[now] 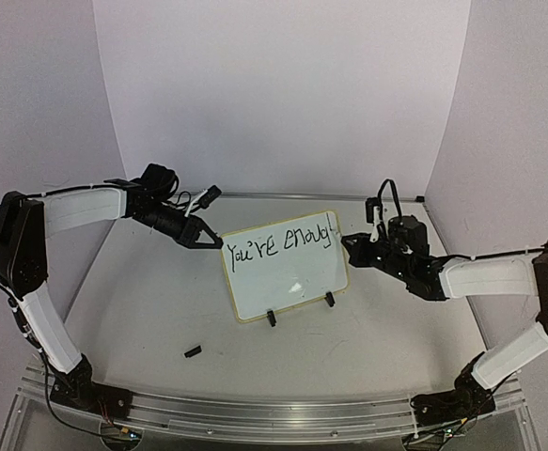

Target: Write a sentence on the whiteboard

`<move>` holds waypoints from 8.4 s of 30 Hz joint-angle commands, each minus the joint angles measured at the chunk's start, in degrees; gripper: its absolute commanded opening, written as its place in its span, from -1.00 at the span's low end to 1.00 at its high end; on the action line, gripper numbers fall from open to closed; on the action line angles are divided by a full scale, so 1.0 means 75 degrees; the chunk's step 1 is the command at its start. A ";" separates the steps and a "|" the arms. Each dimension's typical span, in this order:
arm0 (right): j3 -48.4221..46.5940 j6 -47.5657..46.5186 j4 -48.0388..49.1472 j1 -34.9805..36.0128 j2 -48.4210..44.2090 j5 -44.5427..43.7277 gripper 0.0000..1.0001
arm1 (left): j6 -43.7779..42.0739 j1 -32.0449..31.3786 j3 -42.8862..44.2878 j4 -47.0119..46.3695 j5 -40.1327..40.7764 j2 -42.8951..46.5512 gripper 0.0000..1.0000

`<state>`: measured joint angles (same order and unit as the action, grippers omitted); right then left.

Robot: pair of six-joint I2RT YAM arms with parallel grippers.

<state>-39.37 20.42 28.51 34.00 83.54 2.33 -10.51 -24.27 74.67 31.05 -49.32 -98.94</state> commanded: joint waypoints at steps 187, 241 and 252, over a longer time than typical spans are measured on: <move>-0.1618 0.0573 0.0135 0.3367 0.2944 0.0996 -1.00 | -0.0418 -0.0347 0.0105 0.0191 0.0787 0.0229 -1.00; -0.1209 0.0889 0.0112 0.3366 0.2531 0.0351 -1.00 | -0.0437 -0.0350 0.0100 0.0208 0.0775 0.0274 -1.00; -0.1184 0.0922 0.0031 0.3371 0.2561 0.0396 -1.00 | -0.0433 -0.0357 0.0106 0.0202 0.0775 0.0255 -1.00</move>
<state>-48.95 26.89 29.32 59.57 103.33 6.82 -10.70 -25.74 74.67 31.05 -46.76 -98.08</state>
